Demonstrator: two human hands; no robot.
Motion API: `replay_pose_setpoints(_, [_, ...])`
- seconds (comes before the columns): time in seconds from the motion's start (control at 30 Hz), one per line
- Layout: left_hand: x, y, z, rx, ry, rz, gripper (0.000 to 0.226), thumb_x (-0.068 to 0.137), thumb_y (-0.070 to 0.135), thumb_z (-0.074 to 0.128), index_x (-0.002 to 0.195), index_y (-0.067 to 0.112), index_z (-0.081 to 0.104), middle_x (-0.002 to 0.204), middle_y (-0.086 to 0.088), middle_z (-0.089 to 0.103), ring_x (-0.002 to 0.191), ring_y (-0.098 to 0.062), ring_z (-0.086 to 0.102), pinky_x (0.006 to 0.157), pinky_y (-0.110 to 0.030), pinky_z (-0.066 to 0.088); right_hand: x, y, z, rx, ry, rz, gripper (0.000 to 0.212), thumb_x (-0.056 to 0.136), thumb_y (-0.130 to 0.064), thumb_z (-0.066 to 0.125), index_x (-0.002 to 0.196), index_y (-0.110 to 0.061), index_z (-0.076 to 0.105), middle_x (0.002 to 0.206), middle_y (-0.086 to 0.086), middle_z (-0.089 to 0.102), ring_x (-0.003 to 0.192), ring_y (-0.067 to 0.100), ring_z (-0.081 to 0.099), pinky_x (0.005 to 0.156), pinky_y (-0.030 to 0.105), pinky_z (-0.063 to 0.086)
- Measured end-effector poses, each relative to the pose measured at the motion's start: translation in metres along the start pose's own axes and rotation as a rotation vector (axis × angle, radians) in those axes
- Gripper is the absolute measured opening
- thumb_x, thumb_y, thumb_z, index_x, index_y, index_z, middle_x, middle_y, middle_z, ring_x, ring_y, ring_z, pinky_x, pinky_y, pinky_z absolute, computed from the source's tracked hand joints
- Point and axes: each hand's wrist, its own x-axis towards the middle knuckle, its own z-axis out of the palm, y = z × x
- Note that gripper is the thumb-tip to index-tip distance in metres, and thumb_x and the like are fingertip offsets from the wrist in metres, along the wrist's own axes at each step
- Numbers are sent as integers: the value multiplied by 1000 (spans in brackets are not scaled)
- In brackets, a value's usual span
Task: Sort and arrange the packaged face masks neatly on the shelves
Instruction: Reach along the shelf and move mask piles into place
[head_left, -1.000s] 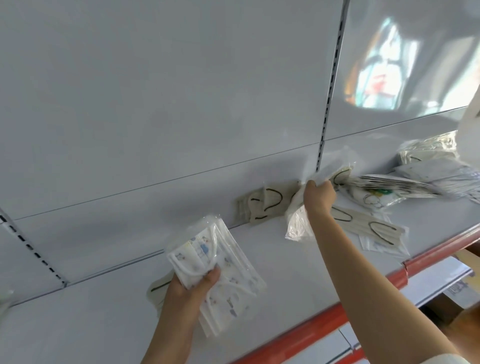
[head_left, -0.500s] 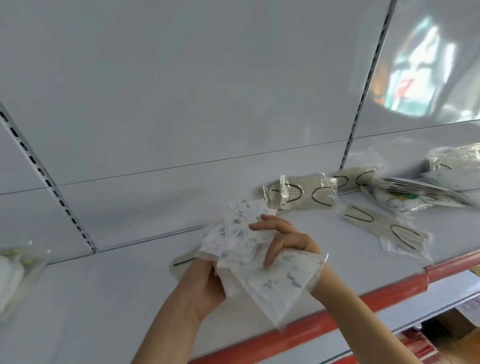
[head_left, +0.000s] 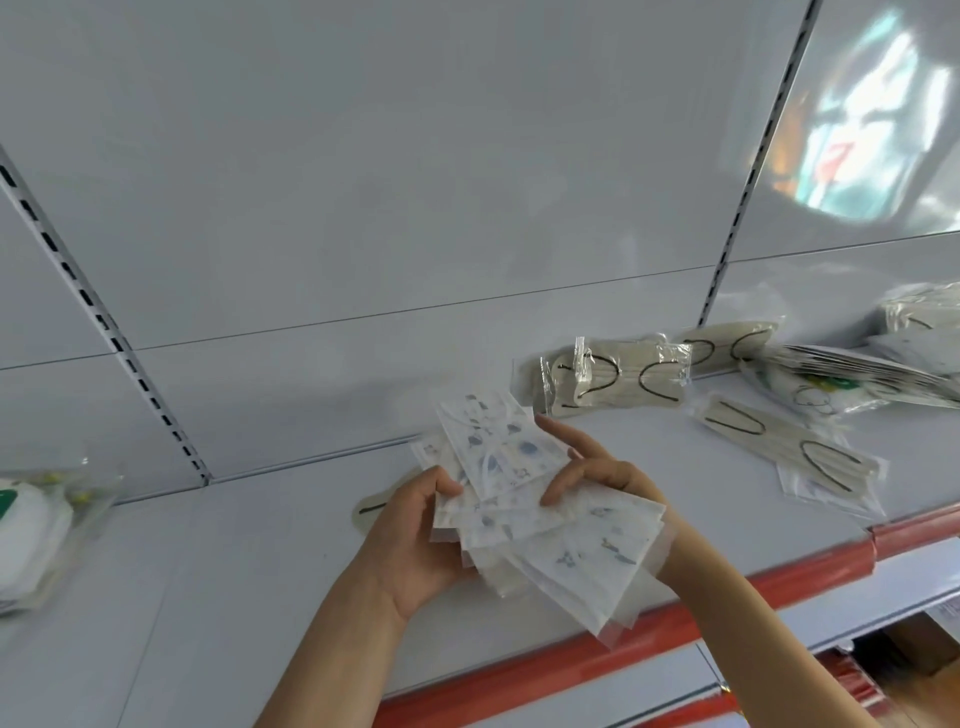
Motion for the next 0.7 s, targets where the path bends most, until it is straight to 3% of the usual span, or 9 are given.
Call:
replay_pose_setpoints(0.1, [2,-1,3,3,8,-10,41,101,35,51,132,12,66,129,-18,69,115,-36,69,98,-53,51,4,2,1,-137,-74,-53,7,78,-15,80,83,-19,79,158,-2,38,151,17,24,122,44,23])
replay_pose_setpoints(0.17, [7,-2,2,23,45,-7,39,97,27,62,131,9,66,125,-17,71,113,-35,70,100,-54,52,4,1,-1,-216,-127,-77,10,81,-27,79,89,-22,80,159,0,36,153,18,17,124,44,18])
replay_pose_setpoints(0.23, [10,-3,1,-8,101,2,36,93,13,64,128,5,67,117,-16,74,100,-31,75,86,-48,60,1,-4,-6,-89,-93,-71,19,83,-30,78,94,-16,81,159,5,36,152,24,22,123,45,21])
replay_pose_setpoints(0.3, [14,-4,-3,-72,161,45,29,93,8,64,121,5,69,109,-15,77,87,-27,78,66,-41,64,-6,-14,-14,56,7,-13,24,79,-34,80,89,-12,81,155,8,43,145,29,37,119,44,29])
replay_pose_setpoints(0.4, [17,0,-6,-177,214,66,22,93,10,65,114,7,71,105,-13,78,83,-26,78,60,-39,63,-12,-25,-26,242,89,93,29,64,-30,90,70,-5,76,140,15,58,120,42,60,95,52,53])
replay_pose_setpoints(0.47, [17,3,-10,-245,234,88,27,93,12,64,119,9,70,112,-12,77,89,-26,77,69,-40,64,-14,-33,-33,346,198,71,36,51,-27,96,63,-4,71,119,19,69,95,40,70,75,44,60])
replay_pose_setpoints(0.53, [19,6,-15,-246,276,137,33,94,13,64,127,10,67,120,-12,74,101,-27,73,77,-42,62,-17,-45,-42,378,415,-23,44,37,-34,99,61,-10,70,90,17,72,75,32,70,64,35,60])
replay_pose_setpoints(0.63, [20,6,-15,-139,343,196,35,91,13,69,126,10,67,119,-12,75,110,-30,70,84,-46,59,-13,-58,-50,387,610,-211,44,33,-38,96,65,-21,72,81,5,71,76,22,69,68,29,58])
replay_pose_setpoints(0.7, [19,0,-9,-72,354,191,31,91,13,70,122,11,69,115,-12,76,108,-30,71,90,-50,57,2,-49,-41,336,549,-268,33,43,-27,91,71,-22,74,83,-1,72,79,16,68,72,26,55])
